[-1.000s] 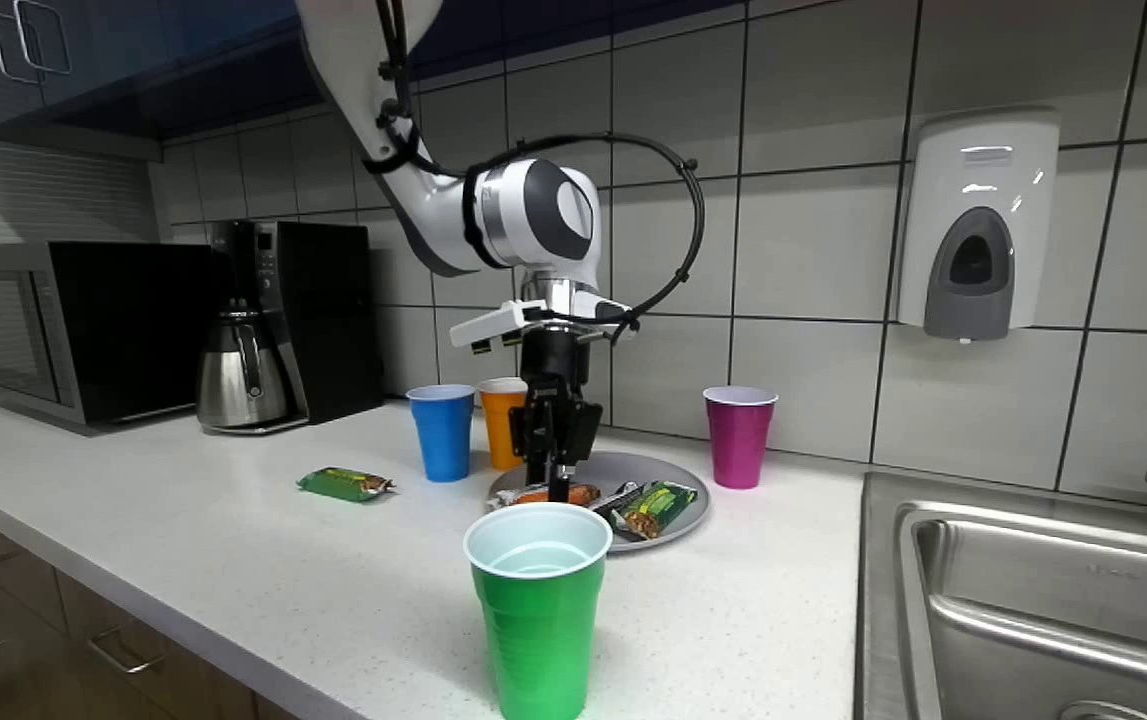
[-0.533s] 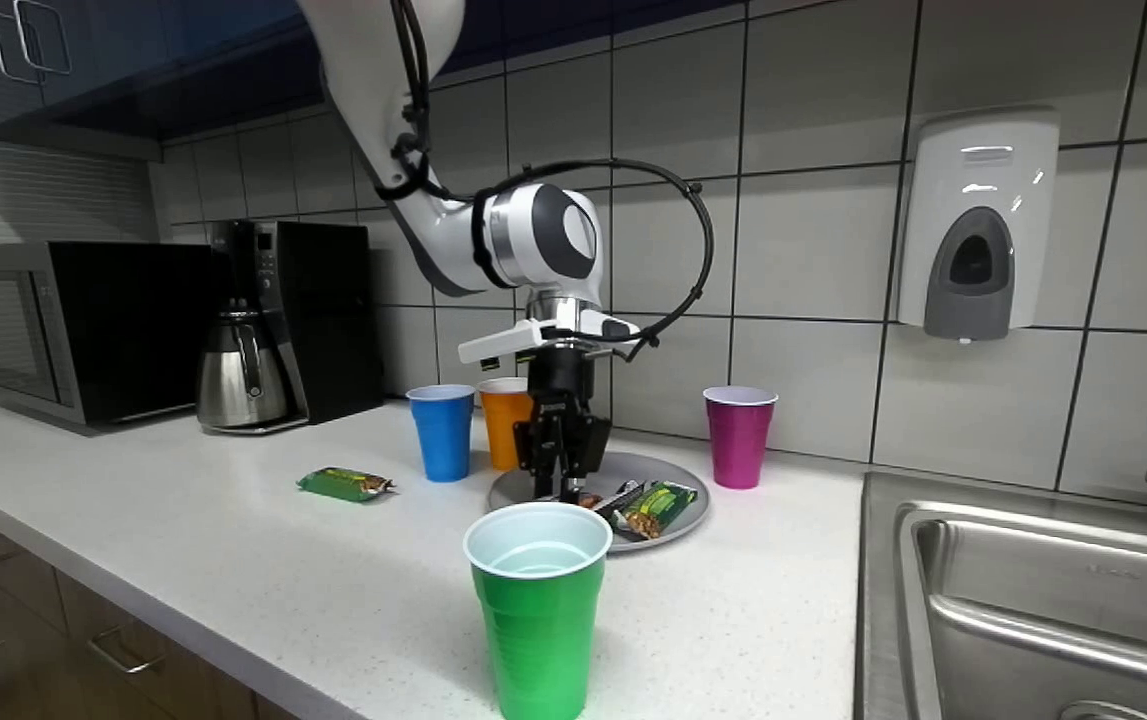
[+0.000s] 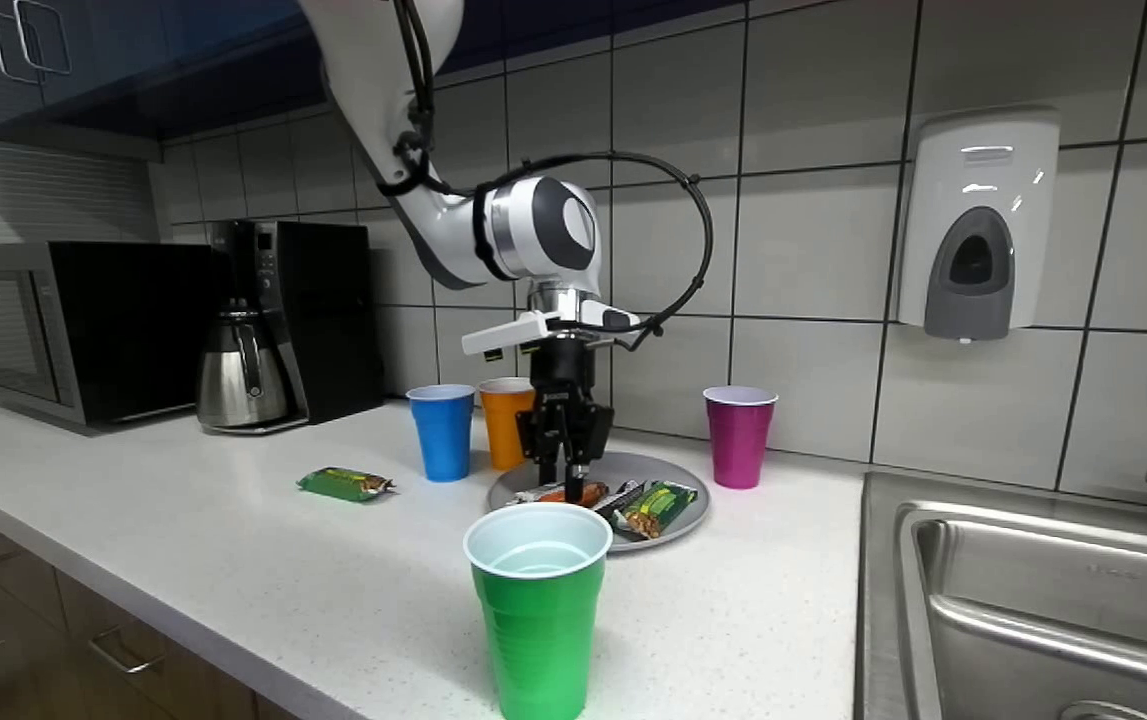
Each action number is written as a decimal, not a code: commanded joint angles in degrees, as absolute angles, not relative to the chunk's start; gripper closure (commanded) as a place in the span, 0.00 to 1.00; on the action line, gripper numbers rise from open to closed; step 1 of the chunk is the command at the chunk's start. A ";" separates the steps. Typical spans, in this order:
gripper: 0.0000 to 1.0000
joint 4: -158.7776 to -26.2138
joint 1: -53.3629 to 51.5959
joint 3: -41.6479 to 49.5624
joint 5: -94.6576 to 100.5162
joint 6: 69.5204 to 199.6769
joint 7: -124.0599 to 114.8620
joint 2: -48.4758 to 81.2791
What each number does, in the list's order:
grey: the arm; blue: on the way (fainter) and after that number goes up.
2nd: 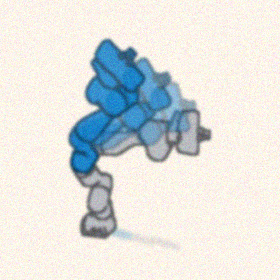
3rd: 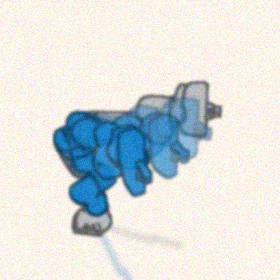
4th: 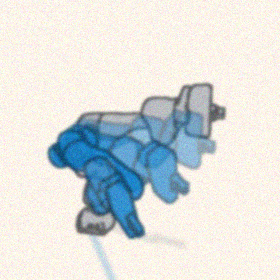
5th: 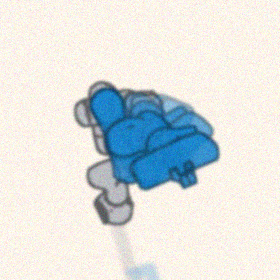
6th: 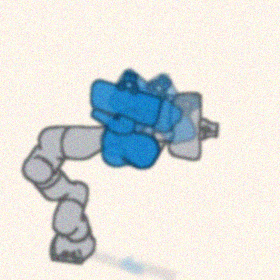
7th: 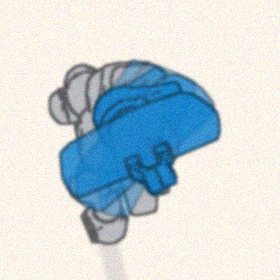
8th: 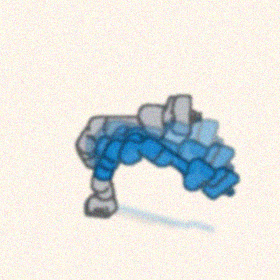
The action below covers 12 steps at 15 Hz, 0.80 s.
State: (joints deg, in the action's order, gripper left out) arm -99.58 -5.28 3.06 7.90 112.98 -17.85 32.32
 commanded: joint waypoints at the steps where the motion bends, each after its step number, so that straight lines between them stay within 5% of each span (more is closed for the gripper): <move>1: 0.83 -96.62 -4.88 3.21 8.20 110.80 -16.11 34.04; 7: 0.83 -95.59 -4.74 3.36 8.15 110.70 -15.71 35.10; 8: 0.33 -95.66 -4.83 3.45 8.26 110.79 -15.90 35.04; 12: 0.12 -97.01 -4.76 3.53 8.22 111.68 -15.73 34.12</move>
